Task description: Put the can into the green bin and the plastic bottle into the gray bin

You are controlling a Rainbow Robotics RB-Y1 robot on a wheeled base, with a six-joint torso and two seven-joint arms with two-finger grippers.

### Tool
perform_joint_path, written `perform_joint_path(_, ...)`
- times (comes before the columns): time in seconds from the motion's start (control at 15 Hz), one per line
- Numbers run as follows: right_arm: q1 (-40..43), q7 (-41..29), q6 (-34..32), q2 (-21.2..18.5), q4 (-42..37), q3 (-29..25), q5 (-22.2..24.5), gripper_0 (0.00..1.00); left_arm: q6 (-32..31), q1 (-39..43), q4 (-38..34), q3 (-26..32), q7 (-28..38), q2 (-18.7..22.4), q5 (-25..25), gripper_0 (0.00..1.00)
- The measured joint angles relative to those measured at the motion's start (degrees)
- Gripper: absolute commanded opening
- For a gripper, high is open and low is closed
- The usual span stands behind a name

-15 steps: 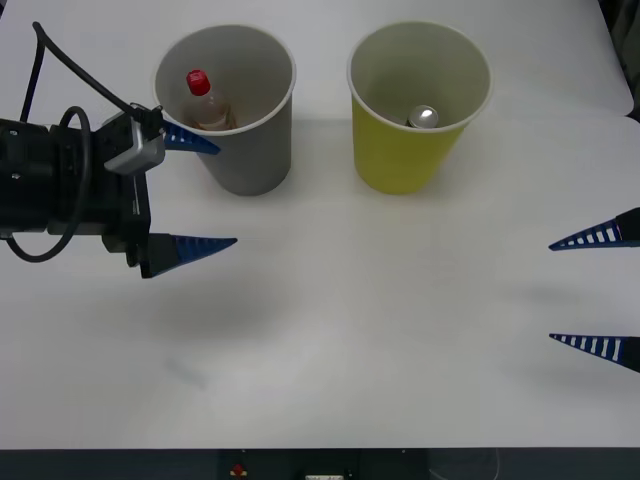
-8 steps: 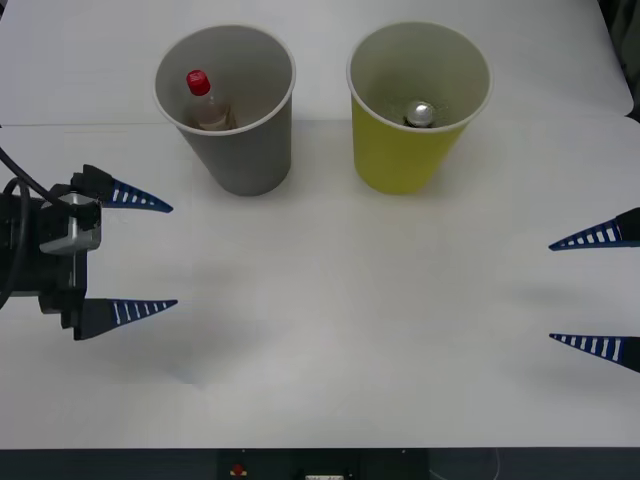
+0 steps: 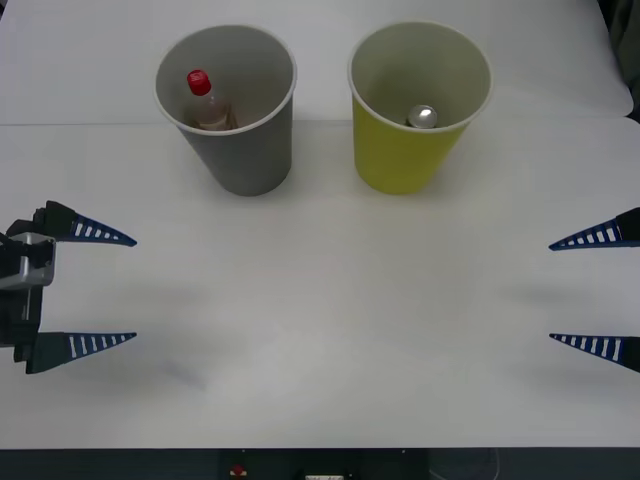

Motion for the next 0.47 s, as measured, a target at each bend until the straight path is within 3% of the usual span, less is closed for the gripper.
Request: perform_joint_path(0.47,0.0,0.0,0.0,0.0,0.0,0.0,0.0,1.00,0.0,0.3,6.1,-0.1,-2.4,3.2,4.8,1.00)
